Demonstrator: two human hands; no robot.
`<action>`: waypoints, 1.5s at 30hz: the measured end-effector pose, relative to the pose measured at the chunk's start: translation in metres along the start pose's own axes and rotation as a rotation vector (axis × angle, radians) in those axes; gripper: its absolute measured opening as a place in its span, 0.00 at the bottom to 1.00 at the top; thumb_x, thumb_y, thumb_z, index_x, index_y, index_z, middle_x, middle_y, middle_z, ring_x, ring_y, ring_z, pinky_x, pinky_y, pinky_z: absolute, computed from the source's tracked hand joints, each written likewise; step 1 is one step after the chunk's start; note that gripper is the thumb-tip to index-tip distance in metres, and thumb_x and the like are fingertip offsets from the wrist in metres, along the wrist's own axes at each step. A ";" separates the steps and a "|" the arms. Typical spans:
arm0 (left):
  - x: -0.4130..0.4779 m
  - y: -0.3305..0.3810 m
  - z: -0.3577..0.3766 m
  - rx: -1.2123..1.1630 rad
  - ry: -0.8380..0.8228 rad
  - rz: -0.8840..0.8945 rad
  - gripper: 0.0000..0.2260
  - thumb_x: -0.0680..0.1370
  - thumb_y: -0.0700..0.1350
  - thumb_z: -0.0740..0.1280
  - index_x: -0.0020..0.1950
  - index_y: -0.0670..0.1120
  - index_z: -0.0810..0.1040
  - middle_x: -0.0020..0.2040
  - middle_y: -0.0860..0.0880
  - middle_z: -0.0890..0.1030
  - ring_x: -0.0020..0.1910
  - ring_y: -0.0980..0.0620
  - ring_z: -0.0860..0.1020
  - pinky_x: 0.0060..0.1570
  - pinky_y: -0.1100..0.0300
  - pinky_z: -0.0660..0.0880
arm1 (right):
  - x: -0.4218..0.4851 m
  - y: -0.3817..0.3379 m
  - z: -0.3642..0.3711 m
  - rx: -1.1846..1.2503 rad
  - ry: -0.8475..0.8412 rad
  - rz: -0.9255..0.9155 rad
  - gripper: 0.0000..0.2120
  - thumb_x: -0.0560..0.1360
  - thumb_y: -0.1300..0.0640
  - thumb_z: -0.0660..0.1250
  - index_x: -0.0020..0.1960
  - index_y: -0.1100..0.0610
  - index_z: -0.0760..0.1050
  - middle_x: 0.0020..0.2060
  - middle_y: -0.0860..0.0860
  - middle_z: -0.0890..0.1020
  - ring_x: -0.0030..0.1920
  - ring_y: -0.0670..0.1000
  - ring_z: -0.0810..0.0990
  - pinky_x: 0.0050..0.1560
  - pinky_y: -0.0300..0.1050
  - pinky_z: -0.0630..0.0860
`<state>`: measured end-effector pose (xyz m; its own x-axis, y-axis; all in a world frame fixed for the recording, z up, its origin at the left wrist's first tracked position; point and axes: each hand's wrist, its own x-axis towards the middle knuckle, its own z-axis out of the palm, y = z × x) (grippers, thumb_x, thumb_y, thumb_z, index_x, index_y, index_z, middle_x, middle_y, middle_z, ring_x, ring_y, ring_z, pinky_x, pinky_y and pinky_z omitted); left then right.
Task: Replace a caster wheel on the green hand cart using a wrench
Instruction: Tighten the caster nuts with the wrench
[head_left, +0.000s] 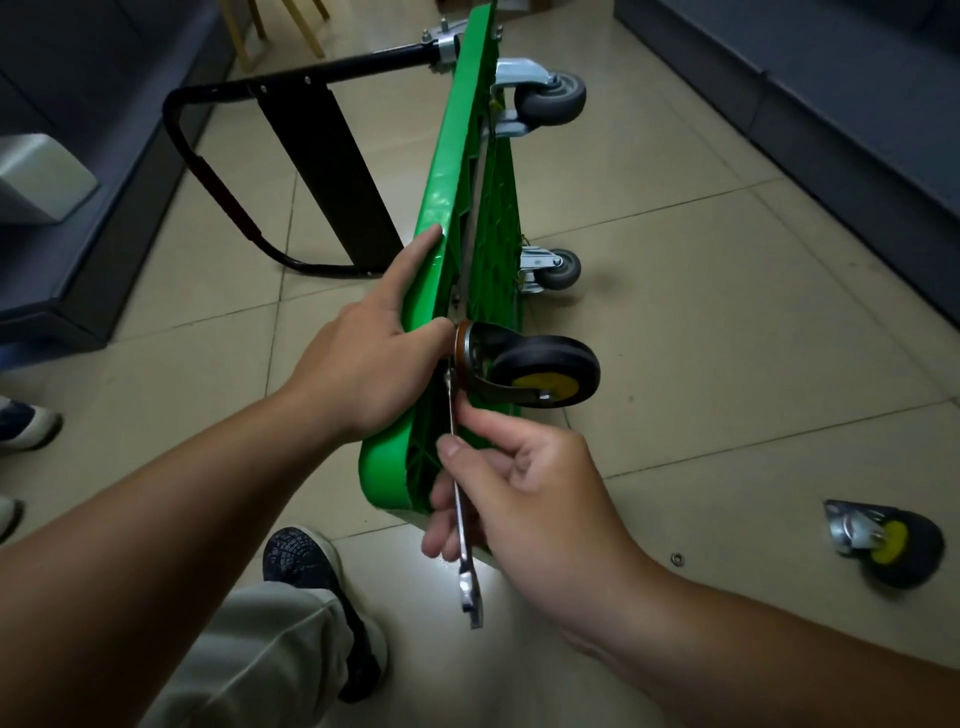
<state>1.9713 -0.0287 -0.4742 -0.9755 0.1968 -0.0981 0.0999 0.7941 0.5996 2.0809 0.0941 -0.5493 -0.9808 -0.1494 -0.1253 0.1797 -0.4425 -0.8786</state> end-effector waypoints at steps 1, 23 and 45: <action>0.000 0.000 0.000 -0.008 -0.007 0.002 0.35 0.72 0.59 0.62 0.74 0.80 0.51 0.59 0.46 0.80 0.47 0.44 0.82 0.51 0.41 0.81 | -0.003 0.002 0.000 -0.051 0.000 -0.033 0.23 0.83 0.61 0.63 0.77 0.50 0.68 0.29 0.50 0.78 0.28 0.52 0.80 0.30 0.39 0.75; 0.003 -0.008 -0.002 -0.032 -0.034 0.008 0.35 0.72 0.58 0.63 0.74 0.80 0.52 0.54 0.61 0.75 0.44 0.48 0.82 0.48 0.42 0.82 | 0.053 0.068 -0.064 -0.687 -0.087 -0.654 0.24 0.83 0.66 0.61 0.78 0.63 0.63 0.45 0.53 0.73 0.42 0.54 0.75 0.47 0.42 0.74; 0.001 -0.001 -0.003 -0.038 -0.045 0.011 0.35 0.73 0.58 0.63 0.74 0.79 0.51 0.61 0.48 0.78 0.47 0.46 0.84 0.50 0.40 0.82 | -0.013 0.040 -0.033 -0.559 0.005 -0.357 0.23 0.83 0.59 0.62 0.77 0.46 0.68 0.38 0.44 0.76 0.35 0.44 0.73 0.38 0.42 0.73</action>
<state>1.9694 -0.0307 -0.4729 -0.9645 0.2318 -0.1264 0.1023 0.7696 0.6302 2.0984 0.1078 -0.5984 -0.9734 -0.0744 0.2168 -0.2215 0.0612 -0.9732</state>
